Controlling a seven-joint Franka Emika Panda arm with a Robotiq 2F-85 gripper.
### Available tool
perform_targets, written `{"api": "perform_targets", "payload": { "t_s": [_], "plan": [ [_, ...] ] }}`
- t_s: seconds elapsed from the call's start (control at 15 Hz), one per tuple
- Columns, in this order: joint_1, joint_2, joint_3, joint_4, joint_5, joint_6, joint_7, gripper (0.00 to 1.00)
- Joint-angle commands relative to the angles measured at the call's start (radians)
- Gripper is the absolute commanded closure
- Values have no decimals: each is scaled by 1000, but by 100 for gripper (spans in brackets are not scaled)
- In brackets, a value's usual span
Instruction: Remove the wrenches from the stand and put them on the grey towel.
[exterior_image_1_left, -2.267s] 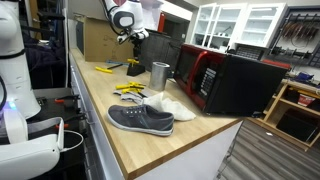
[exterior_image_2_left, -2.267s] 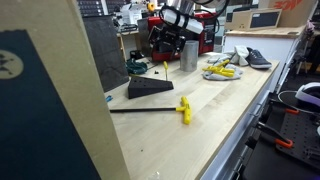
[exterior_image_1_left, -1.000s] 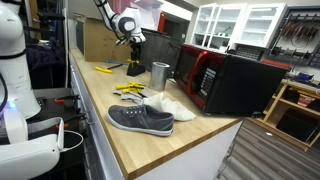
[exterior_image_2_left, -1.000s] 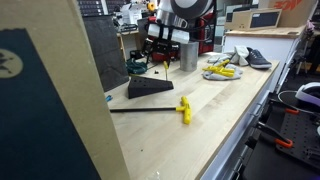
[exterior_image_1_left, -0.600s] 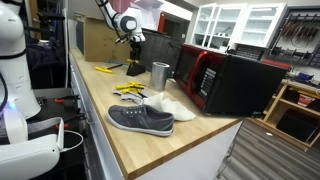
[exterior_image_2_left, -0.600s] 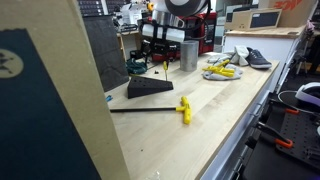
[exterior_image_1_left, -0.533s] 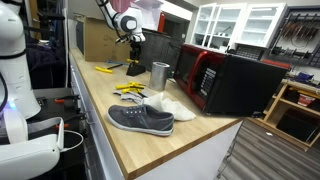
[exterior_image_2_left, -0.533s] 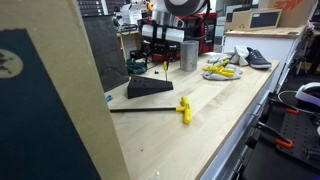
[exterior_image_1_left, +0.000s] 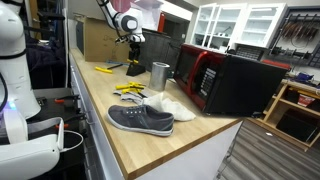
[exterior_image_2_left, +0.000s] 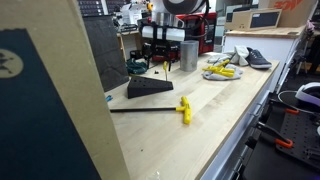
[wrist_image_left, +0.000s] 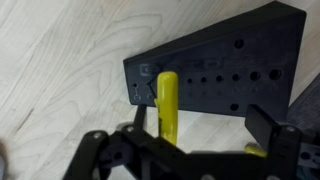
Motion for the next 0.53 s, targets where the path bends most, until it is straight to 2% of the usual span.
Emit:
{"api": "perform_targets", "payload": {
  "t_s": [0.0, 0.47],
  "plan": [
    [-5, 4, 14, 23, 19, -41, 9, 26],
    [-9, -9, 20, 15, 21, -50, -1, 80]
  ]
}}
